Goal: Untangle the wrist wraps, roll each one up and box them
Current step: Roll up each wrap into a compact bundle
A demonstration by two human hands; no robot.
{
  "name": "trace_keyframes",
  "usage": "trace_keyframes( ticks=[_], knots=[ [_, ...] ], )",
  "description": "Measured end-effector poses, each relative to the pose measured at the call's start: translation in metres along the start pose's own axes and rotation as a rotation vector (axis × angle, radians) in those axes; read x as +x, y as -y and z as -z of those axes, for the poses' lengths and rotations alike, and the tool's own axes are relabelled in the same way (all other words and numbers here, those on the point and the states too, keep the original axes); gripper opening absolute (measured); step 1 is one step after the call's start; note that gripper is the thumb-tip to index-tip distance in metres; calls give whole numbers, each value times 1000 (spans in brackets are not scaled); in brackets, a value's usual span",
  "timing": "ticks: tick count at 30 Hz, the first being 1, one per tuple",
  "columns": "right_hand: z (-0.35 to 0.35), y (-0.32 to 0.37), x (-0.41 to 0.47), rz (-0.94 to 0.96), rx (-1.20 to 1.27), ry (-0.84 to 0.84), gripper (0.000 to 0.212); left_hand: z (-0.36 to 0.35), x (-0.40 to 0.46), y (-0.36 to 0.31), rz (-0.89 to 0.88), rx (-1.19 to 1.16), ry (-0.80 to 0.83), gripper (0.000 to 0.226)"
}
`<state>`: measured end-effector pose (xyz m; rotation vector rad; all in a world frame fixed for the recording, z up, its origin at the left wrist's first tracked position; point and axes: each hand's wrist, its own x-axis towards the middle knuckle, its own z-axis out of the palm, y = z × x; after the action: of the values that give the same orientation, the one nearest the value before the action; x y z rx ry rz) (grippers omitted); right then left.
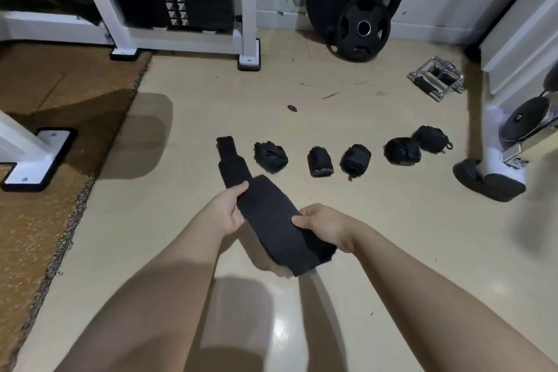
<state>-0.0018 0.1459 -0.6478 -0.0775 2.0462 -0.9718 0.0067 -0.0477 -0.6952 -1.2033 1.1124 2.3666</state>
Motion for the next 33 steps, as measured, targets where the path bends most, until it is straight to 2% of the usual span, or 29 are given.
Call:
trace_keyframes(
  ticks=[3,7,12,15,17,20,22,24,26,27,29,30,33],
  knots=[
    [-5,-11,5,-54,-38,-6,40,15,10,36,118,-4,-60,31],
    [-6,-21,7,-151,-60,-10,35,23,19,57,217,-67,-48,37],
    [-4,-34,3,-184,-77,139,19,20,24,55,235,-211,-43,49],
    [-3,-37,2,-193,61,186,17,8,26,43,94,-234,-23,32],
    [0,-35,2,-187,210,184,22,-4,27,28,-96,-213,-8,41],
    [10,-23,4,-180,480,80,16,-27,25,-9,-425,-252,65,57],
    [17,-17,8,-199,527,22,32,-31,26,-31,-477,-306,176,60],
    [14,-16,14,-167,496,32,36,-21,26,-33,-299,-202,243,62],
    [5,-15,20,-143,481,22,30,-11,15,-13,-31,96,292,81],
    [0,-15,25,-138,489,0,27,-7,8,2,98,153,325,87],
    [-9,-14,34,-116,559,-31,14,-2,-10,32,278,76,386,82],
    [-13,-16,39,-100,620,-35,1,2,-15,44,298,60,394,74],
    [-20,-16,40,-89,738,-55,29,11,-18,61,218,154,373,42]
  ],
)
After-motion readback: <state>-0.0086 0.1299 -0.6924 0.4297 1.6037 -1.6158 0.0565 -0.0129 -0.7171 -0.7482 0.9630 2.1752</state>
